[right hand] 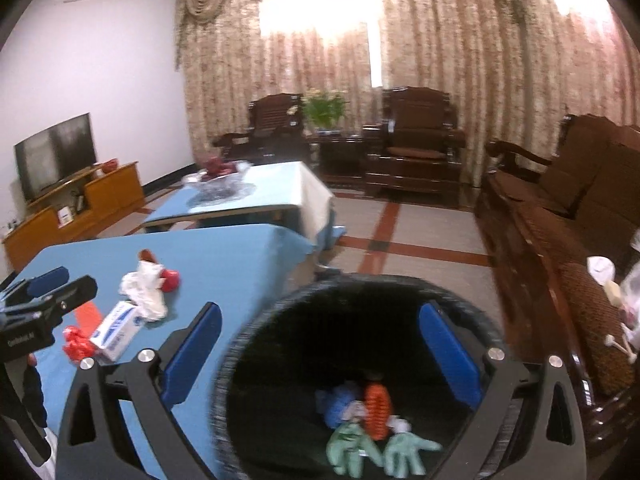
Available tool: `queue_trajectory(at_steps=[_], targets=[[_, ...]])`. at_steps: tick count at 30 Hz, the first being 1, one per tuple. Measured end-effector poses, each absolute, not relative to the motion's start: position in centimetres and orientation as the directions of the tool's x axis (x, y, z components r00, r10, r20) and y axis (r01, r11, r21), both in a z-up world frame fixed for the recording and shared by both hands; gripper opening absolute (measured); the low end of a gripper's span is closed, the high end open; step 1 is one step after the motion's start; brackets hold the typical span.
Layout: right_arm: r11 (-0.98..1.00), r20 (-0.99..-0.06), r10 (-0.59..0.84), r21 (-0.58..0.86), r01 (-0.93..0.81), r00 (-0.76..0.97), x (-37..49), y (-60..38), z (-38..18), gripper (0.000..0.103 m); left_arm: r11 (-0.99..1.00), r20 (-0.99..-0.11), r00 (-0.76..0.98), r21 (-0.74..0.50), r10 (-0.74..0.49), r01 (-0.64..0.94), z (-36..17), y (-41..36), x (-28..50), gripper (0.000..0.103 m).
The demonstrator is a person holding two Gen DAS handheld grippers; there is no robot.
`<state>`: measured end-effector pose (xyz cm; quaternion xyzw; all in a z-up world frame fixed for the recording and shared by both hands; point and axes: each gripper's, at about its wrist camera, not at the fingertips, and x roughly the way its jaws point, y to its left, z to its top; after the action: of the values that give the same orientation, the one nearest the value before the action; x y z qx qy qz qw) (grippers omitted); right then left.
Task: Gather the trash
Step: 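Move both tools back toward the remaining trash on the table, then grasp the red plastic bag with the left tool while the right tool grasps the white box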
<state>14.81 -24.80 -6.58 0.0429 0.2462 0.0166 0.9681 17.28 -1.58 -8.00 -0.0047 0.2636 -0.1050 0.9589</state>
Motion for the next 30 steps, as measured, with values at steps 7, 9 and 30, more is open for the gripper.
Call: queue_trajectory(at_steps=[7, 9, 30], targets=[[0.987, -0.487, 0.160, 0.083, -0.137, 0.858, 16.2, -17.0, -8.0, 0.097, 0.999, -0.527, 0.849, -0.008, -0.033, 0.034, -9.2, 6.6, 16.0, 0.091], [0.983, -0.481, 0.182, 0.077, -0.165, 0.858, 16.4, -15.0, -8.6, 0.097, 1.000, -0.541, 0.841, -0.003, 0.003, -0.005, -9.8, 8.4, 15.9, 0.091], [0.973, -0.545, 0.220, 0.062, -0.223, 0.809, 18.9, -7.7, -13.8, 0.096, 0.987, -0.663, 0.745, -0.060, 0.070, -0.146, -17.9, 14.9, 18.8, 0.087]])
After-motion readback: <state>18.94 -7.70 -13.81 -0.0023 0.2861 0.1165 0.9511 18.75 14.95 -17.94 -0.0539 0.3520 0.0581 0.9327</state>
